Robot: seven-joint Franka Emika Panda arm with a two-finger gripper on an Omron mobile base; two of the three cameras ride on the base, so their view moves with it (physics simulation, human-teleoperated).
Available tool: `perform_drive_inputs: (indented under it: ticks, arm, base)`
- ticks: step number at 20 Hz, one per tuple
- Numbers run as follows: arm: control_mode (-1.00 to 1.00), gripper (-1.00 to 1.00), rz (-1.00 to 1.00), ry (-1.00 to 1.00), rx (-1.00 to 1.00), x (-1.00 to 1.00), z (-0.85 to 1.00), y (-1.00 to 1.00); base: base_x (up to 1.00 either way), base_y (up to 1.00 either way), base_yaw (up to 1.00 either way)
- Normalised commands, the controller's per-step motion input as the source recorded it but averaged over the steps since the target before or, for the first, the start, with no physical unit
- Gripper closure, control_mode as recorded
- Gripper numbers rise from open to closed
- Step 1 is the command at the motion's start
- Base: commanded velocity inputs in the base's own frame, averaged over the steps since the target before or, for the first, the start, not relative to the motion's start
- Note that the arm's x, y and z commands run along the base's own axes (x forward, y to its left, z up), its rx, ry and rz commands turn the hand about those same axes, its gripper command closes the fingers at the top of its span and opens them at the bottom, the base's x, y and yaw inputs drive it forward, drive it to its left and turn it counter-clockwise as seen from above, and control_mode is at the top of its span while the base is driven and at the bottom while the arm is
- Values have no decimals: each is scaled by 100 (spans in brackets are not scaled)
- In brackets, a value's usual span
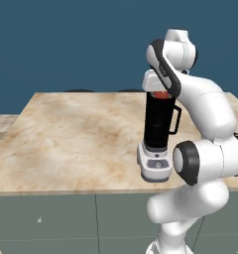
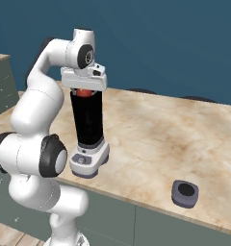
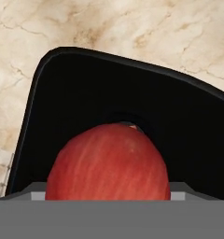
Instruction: Grab the onion and garlic from the fridge, place them in the blender, close the lid, and turn on the blender to create a marinade.
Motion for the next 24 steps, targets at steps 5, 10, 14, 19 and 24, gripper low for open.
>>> perform_drive_inputs:
  ticks: [5, 10, 14, 19, 24]
  arm:
    - [-100, -100, 0, -1, 0, 1, 4, 0]
    - [-100, -100, 0, -7, 0, 0, 14, 0]
    - [-100, -100, 1, -15, 0, -4, 28, -3]
    - [-100, -100, 0, -12, 0, -1, 33, -2]
    - [-100, -100, 0, 1, 0, 8, 3, 0]
  base:
    - [0, 0, 0]
    - [0, 0, 0]
    - [0, 0, 0]
    - [0, 0, 0]
    - [0, 0, 0]
